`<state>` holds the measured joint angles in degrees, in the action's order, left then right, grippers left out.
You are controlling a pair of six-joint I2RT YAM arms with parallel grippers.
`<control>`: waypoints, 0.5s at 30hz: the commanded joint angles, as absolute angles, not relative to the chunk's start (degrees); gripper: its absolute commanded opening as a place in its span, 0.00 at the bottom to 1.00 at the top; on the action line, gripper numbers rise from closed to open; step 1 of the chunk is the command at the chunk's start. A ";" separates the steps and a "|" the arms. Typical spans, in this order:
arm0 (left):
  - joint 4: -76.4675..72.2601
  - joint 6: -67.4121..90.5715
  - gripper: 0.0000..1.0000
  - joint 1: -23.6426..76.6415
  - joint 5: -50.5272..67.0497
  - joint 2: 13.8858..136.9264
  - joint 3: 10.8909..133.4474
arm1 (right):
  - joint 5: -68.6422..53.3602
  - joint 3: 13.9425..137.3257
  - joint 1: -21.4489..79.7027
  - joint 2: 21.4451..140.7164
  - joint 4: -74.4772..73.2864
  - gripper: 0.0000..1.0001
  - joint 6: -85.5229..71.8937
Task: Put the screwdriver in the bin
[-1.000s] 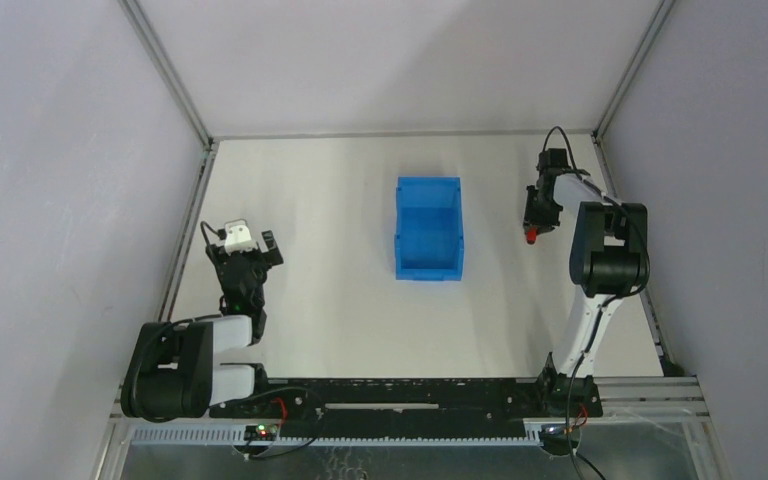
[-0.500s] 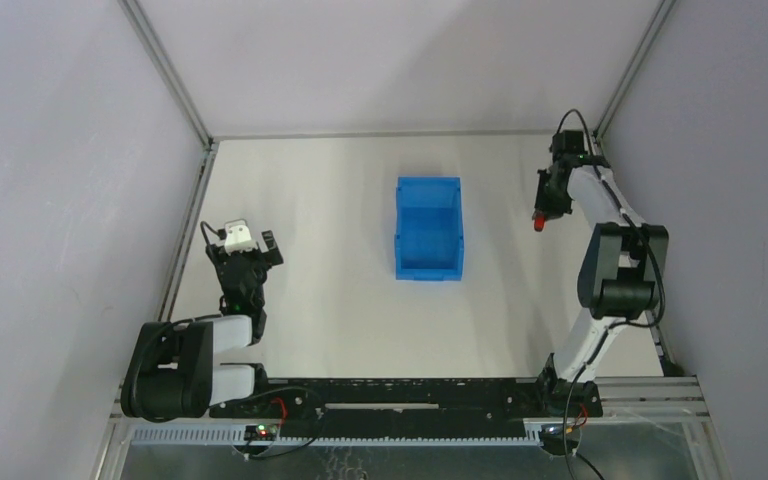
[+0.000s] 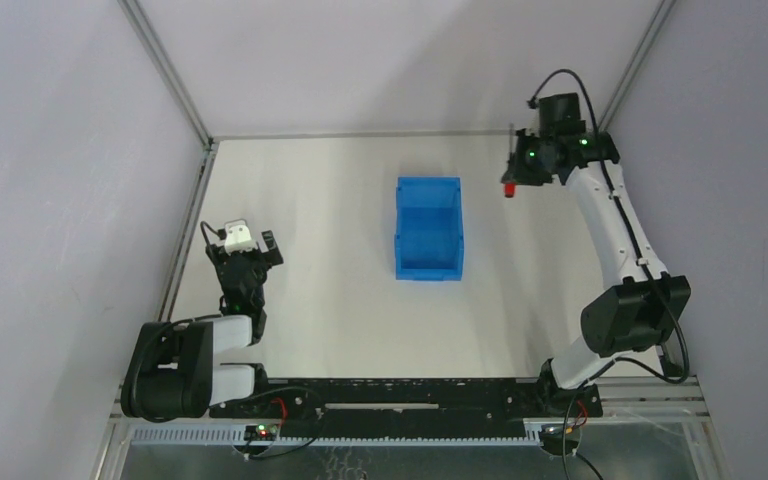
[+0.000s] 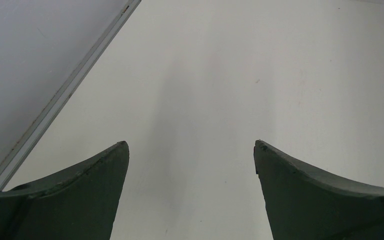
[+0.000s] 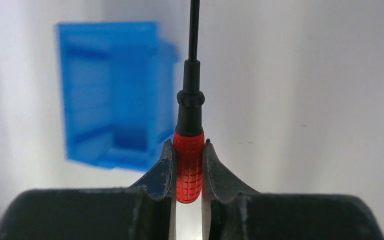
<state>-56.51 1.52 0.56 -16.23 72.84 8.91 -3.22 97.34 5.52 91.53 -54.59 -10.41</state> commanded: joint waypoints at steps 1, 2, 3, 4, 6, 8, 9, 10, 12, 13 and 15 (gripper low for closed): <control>-60.47 1.02 1.00 0.18 -15.82 72.20 11.10 | -13.67 100.19 13.27 90.05 -53.54 0.10 -9.57; -60.47 1.03 1.00 0.18 -15.82 72.23 11.08 | -13.94 100.57 15.16 90.46 -53.08 0.11 -8.65; -60.47 1.03 1.00 0.18 -15.82 72.23 11.11 | -13.94 101.03 17.08 91.14 -52.79 0.12 -7.89; -60.47 1.02 1.00 0.18 -15.83 72.23 11.09 | -13.93 101.55 18.68 91.93 -52.55 0.12 -7.16; -60.47 1.05 1.00 0.18 -15.83 72.20 11.09 | -12.68 102.20 21.59 93.90 -52.02 0.13 -5.85; -60.47 1.01 1.00 0.18 -15.82 72.22 11.08 | -9.34 101.95 24.12 96.23 -51.83 0.14 -4.64; -60.47 0.99 1.00 0.18 -15.85 72.23 11.10 | -8.22 101.39 25.39 96.81 -51.39 0.14 -3.79; -60.47 1.05 1.00 0.18 -15.85 72.20 11.08 | -7.08 100.52 26.51 97.73 -50.70 0.14 -2.78; -60.47 1.01 1.00 0.18 -15.82 72.25 11.08 | -5.93 98.39 28.34 99.56 -49.14 0.14 -1.24; -60.47 0.98 1.00 0.18 -15.82 72.24 11.07 | -5.47 97.46 29.06 100.81 -48.64 0.14 -0.77; -60.47 1.02 1.00 0.18 -15.82 72.25 11.10 | -3.98 95.68 30.62 102.47 -47.25 0.14 -0.12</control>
